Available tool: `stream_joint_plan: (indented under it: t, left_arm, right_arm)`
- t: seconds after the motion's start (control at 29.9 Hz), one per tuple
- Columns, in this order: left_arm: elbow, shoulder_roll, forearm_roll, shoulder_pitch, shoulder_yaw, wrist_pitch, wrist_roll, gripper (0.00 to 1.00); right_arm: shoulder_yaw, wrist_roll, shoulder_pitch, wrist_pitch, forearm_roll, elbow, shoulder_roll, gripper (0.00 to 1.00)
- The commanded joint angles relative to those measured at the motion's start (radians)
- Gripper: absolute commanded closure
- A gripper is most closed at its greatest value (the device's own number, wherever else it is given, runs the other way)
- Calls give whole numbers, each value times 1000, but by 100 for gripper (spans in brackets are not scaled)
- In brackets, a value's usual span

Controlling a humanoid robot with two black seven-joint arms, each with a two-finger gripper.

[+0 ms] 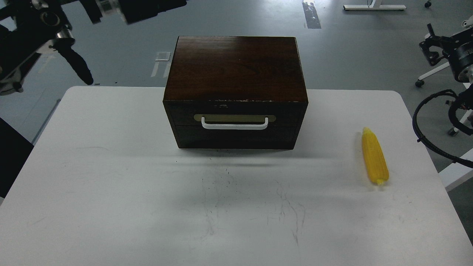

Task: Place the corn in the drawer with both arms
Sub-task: 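Reach the left gripper to the white drawer handle and grasp it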

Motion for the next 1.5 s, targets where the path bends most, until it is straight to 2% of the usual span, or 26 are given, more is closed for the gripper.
stream_joint_plan:
  t: [0.0, 0.07, 0.2, 0.33, 0.37, 0.43, 0.53, 0.63, 1.24, 1.37, 1.47]
  left_arm:
    - [-94, -42, 196, -4, 2, 0, -4, 5]
    - [-172, -43, 346, -6, 20, 0, -6, 5]
    - [-235, -69, 523, -29, 98, 0, -16, 8]
    - [-242, -106, 763, -75, 267, 0, -15, 15]
    - [-242, -106, 764, -75, 267, 0, -15, 15]
    - [-242, -103, 876, -105, 386, 0, -18, 16]
    - [-243, -103, 901, -179, 527, 0, -27, 16]
    - [-237, -104, 905, -205, 584, 10, -27, 16]
    - [-192, -106, 1004, -196, 669, 29, -30, 22]
    - [-147, -124, 1004, -199, 669, 29, -30, 34]
    - [-140, -126, 1005, -187, 670, 29, -30, 36]
  right_arm:
    - [0, 0, 0, 1, 0, 0, -15, 0]
    - [-1, 0, -3, 5, 0, 0, -26, 0]
    - [-3, 0, -6, 8, 0, 0, -35, 0]
    - [-1, 9, -6, 5, 0, 0, -36, 0]
    - [-1, 9, -6, 5, 0, 0, -36, 0]
    - [-1, 9, -6, 5, 0, 0, -36, 0]
    - [-1, 9, -6, 5, 0, -2, -36, 0]
    - [-1, 9, -4, 5, 0, -20, -35, 0]
    - [-4, 9, 40, 18, 0, -107, -49, 0]
    - [-8, 8, 49, 29, 0, -106, -50, 0]
    - [-9, 8, 49, 29, 0, -106, -50, 0]
